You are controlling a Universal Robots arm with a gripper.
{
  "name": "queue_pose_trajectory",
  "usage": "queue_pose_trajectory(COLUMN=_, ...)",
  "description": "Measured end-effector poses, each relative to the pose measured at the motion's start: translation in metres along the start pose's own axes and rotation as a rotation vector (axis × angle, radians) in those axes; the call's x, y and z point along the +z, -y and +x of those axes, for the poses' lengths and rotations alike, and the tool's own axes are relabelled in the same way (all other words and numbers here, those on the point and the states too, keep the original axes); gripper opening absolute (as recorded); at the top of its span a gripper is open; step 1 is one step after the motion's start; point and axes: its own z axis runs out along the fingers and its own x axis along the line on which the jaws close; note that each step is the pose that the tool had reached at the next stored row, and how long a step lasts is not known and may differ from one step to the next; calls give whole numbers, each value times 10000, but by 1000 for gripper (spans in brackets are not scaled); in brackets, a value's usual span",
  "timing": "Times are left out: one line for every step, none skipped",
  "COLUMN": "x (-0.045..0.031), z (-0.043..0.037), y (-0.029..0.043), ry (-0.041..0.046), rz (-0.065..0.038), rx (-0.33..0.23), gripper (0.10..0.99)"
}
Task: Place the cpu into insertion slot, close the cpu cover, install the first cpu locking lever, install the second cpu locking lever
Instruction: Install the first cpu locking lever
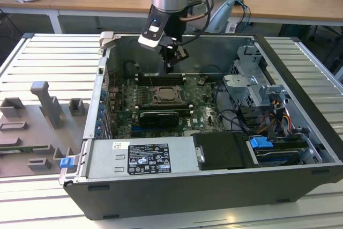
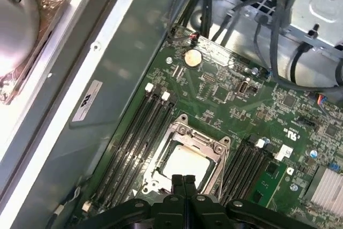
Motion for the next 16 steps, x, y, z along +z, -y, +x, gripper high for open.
queue_pose_trajectory(x=0, z=0, y=0, ry=-13, rz=4, rx=-210, gripper=106)
queue_pose_trajectory(x=0, z=0, y=0, ry=-25, rz=7, rx=-404, gripper=106)
queue_pose_trajectory(x=0, z=0, y=0, ry=-32, rz=10, rx=-509, gripper=106)
queue_pose_trajectory(x=0, z=0, y=0, ry=-38, rz=11, rx=-589, gripper=106)
queue_pose_trajectory(x=0, z=0, y=0, ry=-44, rz=13, rx=-692, gripper=106)
queue_pose_trajectory(x=0, z=0, y=0, ry=-49, rz=15, rx=-778, gripper=106)
queue_pose_trajectory(x=0, z=0, y=0, ry=-56, rz=17, rx=-886, gripper=106)
queue_pose_trajectory(x=1, z=0, y=1, ry=-64, rz=18, rx=-1001, gripper=106)
queue_pose_trajectory(x=2, z=0, y=1, ry=-75, rz=22, rx=-1182, gripper=106)
queue_pose_trajectory(x=2, z=0, y=1, ry=-85, rz=27, rx=-1352, gripper=106)
queue_pose_trajectory(x=4, z=0, y=2, ry=-98, rz=31, rx=-1558, gripper=106)
queue_pose_trajectory(x=7, z=0, y=1, ry=-109, rz=33, rx=-1719, gripper=106)
queue_pose_trajectory(x=11, z=0, y=2, ry=-131, rz=40, rx=-2068, gripper=106)
queue_pose_trajectory(x=14, z=0, y=2, ry=-151, rz=47, rx=-2387, gripper=106)
queue_pose_trajectory(x=16, z=0, y=2, ry=-168, rz=53, rx=-2658, gripper=106)
queue_pose_trajectory(x=17, z=0, y=2, ry=-180, rz=56, rx=-2841, gripper=106)
